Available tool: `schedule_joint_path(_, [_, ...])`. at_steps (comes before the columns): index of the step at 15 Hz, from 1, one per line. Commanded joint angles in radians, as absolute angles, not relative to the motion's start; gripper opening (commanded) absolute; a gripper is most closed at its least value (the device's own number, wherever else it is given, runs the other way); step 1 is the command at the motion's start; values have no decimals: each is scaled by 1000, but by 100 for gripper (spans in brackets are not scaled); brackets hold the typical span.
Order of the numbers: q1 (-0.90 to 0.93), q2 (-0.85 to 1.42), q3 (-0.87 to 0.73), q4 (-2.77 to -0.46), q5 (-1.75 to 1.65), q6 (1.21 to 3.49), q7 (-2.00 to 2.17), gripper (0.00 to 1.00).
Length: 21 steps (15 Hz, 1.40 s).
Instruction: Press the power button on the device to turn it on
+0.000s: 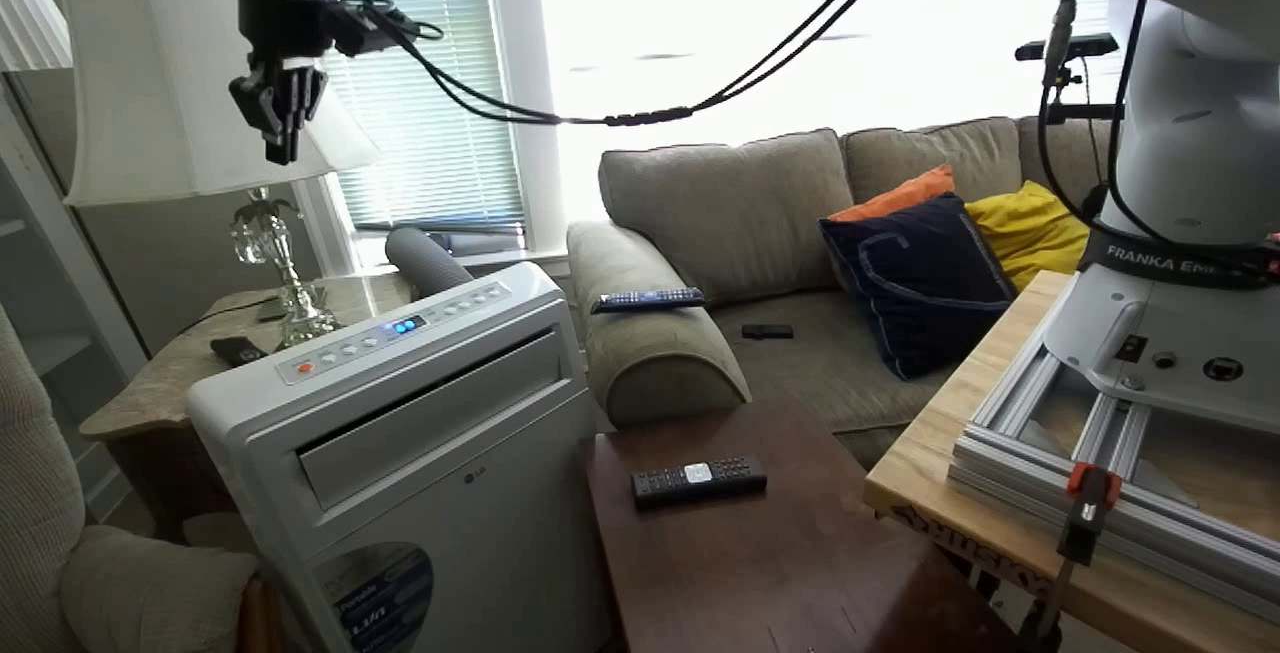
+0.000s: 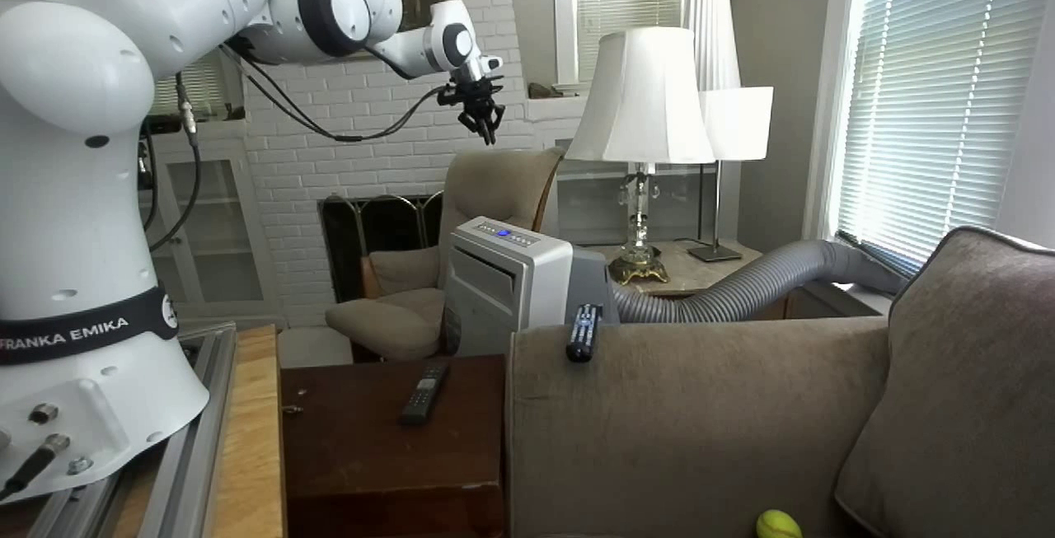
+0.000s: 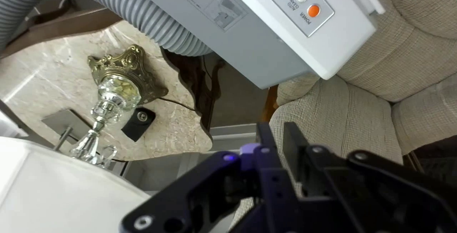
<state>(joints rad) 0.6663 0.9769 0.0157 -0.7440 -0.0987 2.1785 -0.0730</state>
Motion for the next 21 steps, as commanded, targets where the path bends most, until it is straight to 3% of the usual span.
schedule_joint_path(1, [689, 829, -32, -882, -119, 2097, 54, 47])
schedule_joint_path(8, [788, 553, -133, -1166, -158, 1919, 347, 96])
schedule_joint_path(9, [798, 517, -143, -1205, -158, 1894, 377, 99])
schedule_joint_path(14, [767, 345, -121, -1414, -58, 1947, 389, 100])
schedule_joint_path(21, [644, 119, -87, -1729, 304, 2117, 1, 100])
